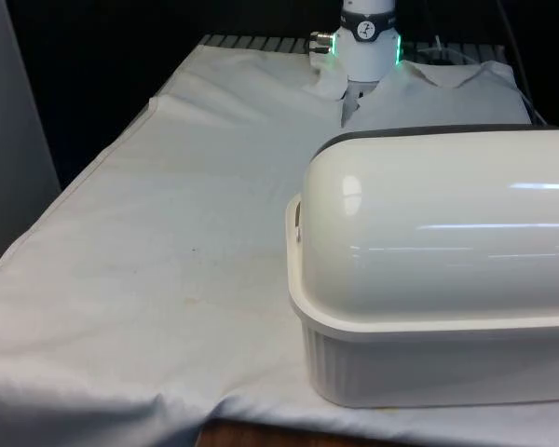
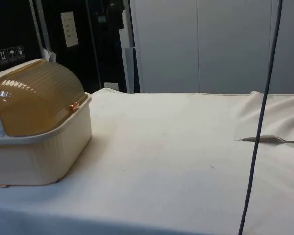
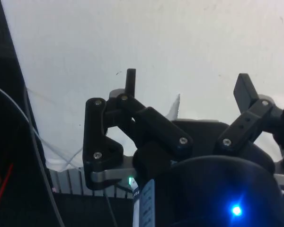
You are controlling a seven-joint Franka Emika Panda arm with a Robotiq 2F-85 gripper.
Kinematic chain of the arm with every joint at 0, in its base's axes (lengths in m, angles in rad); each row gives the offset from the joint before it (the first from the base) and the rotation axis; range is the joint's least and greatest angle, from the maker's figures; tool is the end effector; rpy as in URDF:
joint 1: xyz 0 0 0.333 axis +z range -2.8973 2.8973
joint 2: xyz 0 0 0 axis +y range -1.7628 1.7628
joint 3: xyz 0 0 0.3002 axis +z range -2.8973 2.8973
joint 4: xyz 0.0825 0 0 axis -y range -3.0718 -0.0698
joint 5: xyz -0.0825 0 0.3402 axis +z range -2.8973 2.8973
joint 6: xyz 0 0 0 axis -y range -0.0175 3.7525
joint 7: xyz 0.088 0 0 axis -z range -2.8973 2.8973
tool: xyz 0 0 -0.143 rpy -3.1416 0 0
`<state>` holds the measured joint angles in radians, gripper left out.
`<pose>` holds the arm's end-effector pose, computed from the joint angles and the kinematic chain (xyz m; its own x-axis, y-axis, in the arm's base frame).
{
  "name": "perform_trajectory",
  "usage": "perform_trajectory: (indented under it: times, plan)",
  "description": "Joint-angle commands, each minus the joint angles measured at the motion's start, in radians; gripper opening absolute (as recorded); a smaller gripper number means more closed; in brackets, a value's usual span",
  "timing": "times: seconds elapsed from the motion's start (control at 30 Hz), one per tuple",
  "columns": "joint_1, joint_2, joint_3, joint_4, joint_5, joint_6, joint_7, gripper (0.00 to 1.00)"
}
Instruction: Open the lid, then close it.
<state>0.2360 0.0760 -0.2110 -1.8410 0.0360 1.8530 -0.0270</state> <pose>0.5313 0.0194 0.4408 0.9972 0.0415 -0.0618 0.0404 -0.9990 -0.0196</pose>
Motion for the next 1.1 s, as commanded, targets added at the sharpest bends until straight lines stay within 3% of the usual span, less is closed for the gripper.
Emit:
perform_trajectory:
  times: [0.0, 0.23, 0.27, 0.33, 0.53, 1.07]
  plan:
    - [0.0, 0.002, 0.003, 0.001, 0.0, 0.002, 0.003, 1.0]
    - [0.006, 0.02, 0.026, -0.008, 0.002, 0.053, 0.028, 1.0]
    - [0.004, 0.02, 0.026, -0.003, 0.0, 0.037, 0.023, 1.0]
    - [0.008, 0.027, 0.035, -0.018, 0.001, 0.077, 0.036, 1.0]
    - [0.006, 0.036, 0.049, -0.038, 0.0, 0.11, 0.04, 1.0]
    - [0.007, 0.063, 0.068, -0.129, -0.004, 0.298, 0.041, 1.0]
